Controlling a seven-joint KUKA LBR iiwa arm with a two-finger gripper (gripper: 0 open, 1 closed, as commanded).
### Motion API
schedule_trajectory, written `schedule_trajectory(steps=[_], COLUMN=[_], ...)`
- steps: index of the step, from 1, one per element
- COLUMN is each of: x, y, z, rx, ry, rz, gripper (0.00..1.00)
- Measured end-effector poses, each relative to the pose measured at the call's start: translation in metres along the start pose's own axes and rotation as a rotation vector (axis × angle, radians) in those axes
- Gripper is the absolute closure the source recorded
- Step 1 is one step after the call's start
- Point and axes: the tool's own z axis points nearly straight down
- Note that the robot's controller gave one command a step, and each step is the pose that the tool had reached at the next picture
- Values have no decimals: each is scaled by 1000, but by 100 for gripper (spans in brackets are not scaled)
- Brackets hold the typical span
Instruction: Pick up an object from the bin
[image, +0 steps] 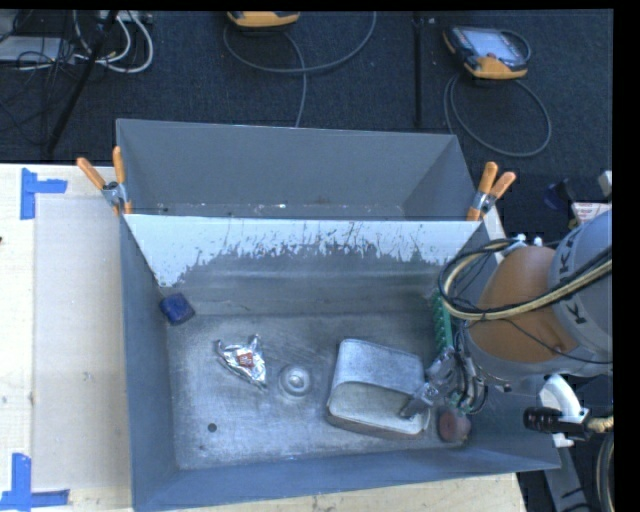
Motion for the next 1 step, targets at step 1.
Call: schedule_trajectory(steps=[1], x=[-72], y=[-8], z=[-167], rx=[-2], ry=[3], rz=[-271], gripper=[100])
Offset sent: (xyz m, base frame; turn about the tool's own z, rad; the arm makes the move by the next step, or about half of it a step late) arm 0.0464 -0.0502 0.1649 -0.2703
